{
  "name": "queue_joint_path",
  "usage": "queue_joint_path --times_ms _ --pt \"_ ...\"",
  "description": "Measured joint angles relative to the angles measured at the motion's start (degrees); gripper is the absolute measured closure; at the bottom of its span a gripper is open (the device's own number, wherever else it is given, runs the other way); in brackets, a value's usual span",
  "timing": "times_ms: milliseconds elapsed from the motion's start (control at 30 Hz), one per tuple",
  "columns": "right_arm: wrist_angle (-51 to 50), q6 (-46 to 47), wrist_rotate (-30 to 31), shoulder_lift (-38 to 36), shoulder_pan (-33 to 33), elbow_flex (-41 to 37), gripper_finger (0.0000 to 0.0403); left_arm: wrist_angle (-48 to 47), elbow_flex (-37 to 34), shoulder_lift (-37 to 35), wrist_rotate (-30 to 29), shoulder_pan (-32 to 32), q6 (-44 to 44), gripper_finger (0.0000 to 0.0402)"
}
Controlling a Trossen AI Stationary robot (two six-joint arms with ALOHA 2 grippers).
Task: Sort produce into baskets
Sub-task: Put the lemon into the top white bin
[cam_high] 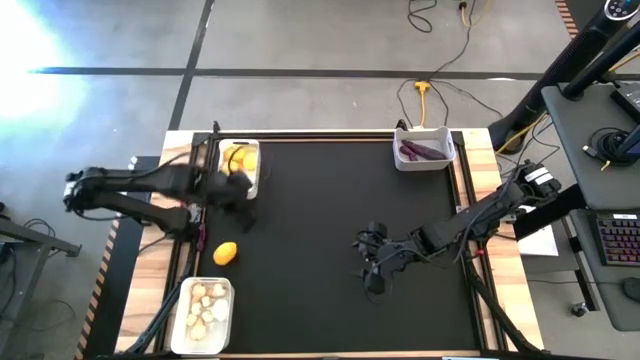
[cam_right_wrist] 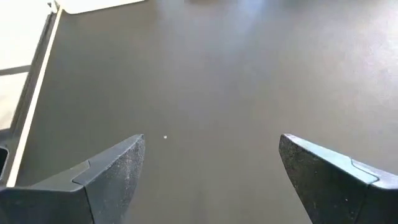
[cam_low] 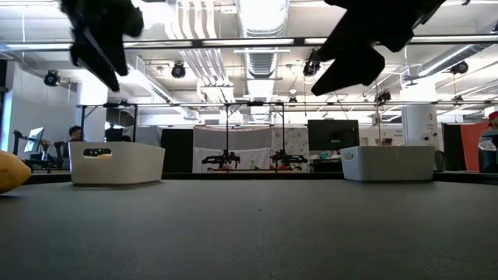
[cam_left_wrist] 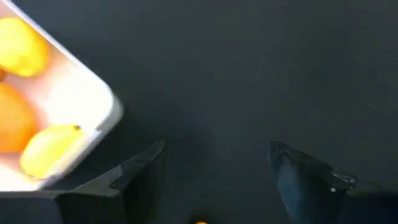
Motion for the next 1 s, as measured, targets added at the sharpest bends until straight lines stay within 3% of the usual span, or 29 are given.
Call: queue_joint_path --times_ms 167,333,667,1000 --pt "0.1 0.0 -0.1 0.0 0.1 1.7 0.0039 -0.3 0.0 -1.3 -10.1 -16.7 -9.9 0.0146" --pt "0.2 0.0 0.0 0.0 0.1 2.9 0.0039 -0.7 0.0 -0.2 -17.8 -26.1 -16.7 0.0146" --pt "0.2 0.0 0.0 0.0 0.1 5.8 0.0039 -0.7 -0.1 4.9 -20.1 -35.6 -24.2 0.0146" --pt "0.1 0.0 -0.1 0.0 0.1 8.4 0.0039 -0.6 -0.1 8.2 -21.8 -36.5 -27.6 0.0146"
